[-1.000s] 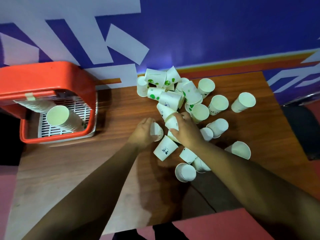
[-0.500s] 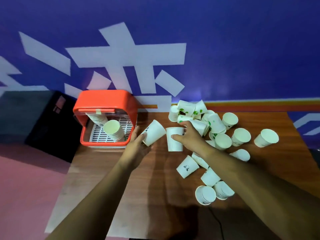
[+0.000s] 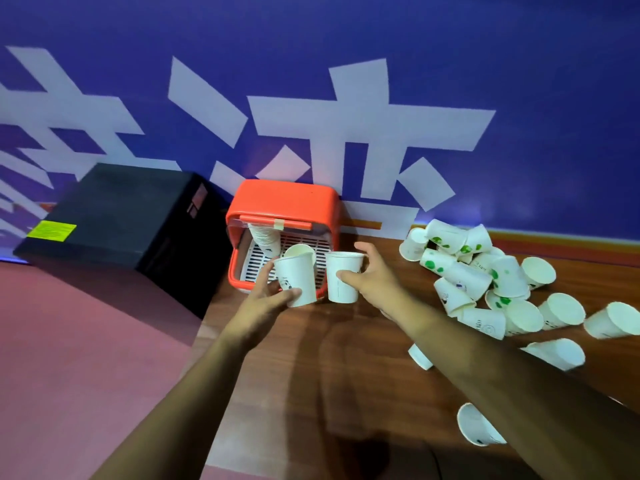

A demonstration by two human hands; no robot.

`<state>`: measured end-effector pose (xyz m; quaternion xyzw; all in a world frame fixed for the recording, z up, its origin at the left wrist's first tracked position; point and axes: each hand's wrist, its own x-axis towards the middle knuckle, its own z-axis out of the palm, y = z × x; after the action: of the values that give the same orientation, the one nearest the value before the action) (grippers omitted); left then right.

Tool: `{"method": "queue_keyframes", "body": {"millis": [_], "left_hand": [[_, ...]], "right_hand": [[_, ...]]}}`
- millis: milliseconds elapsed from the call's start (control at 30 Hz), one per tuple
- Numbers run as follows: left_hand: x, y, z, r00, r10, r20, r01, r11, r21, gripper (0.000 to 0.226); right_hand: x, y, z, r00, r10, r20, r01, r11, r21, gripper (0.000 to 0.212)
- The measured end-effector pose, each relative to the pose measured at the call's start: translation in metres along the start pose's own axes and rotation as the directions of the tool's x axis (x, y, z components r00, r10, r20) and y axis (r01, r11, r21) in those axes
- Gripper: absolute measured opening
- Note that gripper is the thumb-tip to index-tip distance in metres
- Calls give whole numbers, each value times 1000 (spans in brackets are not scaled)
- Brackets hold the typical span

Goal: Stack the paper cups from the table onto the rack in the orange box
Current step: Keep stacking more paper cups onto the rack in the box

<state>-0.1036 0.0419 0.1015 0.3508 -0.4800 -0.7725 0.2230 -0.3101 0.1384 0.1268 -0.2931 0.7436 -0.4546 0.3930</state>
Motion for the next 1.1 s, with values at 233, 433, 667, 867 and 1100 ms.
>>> {"method": "queue_keyframes", "body": {"millis": [233,433,667,867,1100], "left_hand": [[12,19,-79,987,74,-142,-65,996,68,88],[27,19,-112,990,71,-121,-59,994,95,82],[37,16,-125,993,80,-88,-64,983,170,86],[45,22,-120,988,141,-60,-121,959,254,90],[65,35,-81,959,240,152,-281,880,383,84]], "right_hand": [[31,-17,62,985,-85,-152,77,995,-59,67],[43,-19,95,950,-206,-235,176,974,-143,73],[54,-1,115,963,-228,-144,159,911,-380,79],[52,-2,111,988,-114,-104,55,889,-455,76],[48,-39,95,995,-97,17,94,986,139,38]]}}
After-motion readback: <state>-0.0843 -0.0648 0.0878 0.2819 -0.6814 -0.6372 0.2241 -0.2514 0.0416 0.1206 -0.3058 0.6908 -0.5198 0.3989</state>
